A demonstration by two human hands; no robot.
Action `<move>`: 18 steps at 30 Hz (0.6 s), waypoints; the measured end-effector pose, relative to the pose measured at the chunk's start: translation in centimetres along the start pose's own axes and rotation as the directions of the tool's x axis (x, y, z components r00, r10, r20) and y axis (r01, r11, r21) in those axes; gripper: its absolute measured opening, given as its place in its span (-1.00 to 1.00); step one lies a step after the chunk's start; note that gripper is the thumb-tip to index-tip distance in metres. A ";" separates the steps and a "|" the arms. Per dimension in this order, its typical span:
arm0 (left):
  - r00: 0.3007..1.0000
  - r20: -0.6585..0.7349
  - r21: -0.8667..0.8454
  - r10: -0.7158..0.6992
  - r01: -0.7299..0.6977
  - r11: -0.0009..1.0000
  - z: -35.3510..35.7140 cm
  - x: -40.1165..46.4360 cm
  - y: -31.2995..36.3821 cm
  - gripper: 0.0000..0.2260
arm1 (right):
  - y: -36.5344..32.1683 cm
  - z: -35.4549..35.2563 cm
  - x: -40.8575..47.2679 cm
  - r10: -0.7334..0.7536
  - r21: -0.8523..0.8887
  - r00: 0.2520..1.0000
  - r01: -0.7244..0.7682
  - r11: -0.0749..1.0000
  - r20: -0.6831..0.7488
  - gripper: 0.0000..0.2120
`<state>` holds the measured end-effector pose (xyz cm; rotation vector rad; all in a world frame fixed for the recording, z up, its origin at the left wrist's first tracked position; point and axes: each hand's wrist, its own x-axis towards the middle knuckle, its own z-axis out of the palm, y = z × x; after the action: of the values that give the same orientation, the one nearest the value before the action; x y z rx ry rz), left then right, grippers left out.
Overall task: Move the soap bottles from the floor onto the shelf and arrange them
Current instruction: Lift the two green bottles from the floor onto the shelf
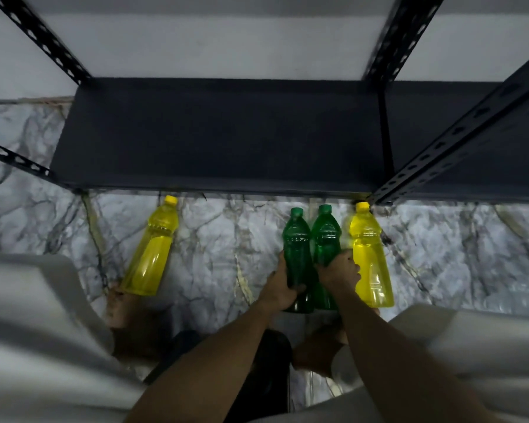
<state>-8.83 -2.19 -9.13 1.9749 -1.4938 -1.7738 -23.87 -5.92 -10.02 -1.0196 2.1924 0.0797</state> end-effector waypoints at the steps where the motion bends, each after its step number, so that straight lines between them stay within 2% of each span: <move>1: 1.000 -0.001 -0.005 0.003 -0.003 1.000 -0.5 0.0 -0.6 -0.14 | -0.2 0.1 -0.2 -0.027 0.003 1.000 0.027 1.000 -0.005 -0.17; 4: 1.000 -0.005 -0.017 -0.023 0.023 1.000 -2.2 -0.6 -2.7 -0.13 | -1.5 1.0 -1.4 -0.094 0.009 0.996 0.094 0.996 0.009 -0.21; 8: 0.999 -0.005 0.006 -0.041 0.041 0.999 -5.2 -2.9 -5.1 -0.17 | -3.6 3.0 -3.9 -0.114 0.072 0.992 0.109 0.991 0.062 -0.26; 11: 0.997 -0.032 -0.022 -0.071 0.070 0.997 -6.8 -4.4 -7.4 -0.16 | -5.2 4.6 -6.2 -0.123 0.075 0.987 0.116 0.990 0.106 -0.13; 13: 0.993 -0.068 -0.047 -0.097 0.094 0.994 -7.2 -4.7 -9.1 -0.11 | -6.1 5.7 -8.1 -0.141 0.029 0.983 0.138 0.990 0.116 -0.16; 15: 0.984 -0.074 -0.061 -0.164 0.159 0.985 -7.7 -4.3 -10.4 -0.05 | -6.6 6.8 -9.9 -0.147 -0.022 0.981 0.151 0.988 0.124 -0.26; 18: 0.956 -0.060 -0.016 -0.288 0.287 0.958 -8.5 -4.1 -10.2 0.02 | -6.8 8.1 -11.5 -0.141 -0.028 0.977 0.148 0.989 0.162 -0.30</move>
<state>4.55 1.55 -9.95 2.3213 -1.2310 -1.7946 -9.45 -0.47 -7.41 -1.1514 1.9738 0.1341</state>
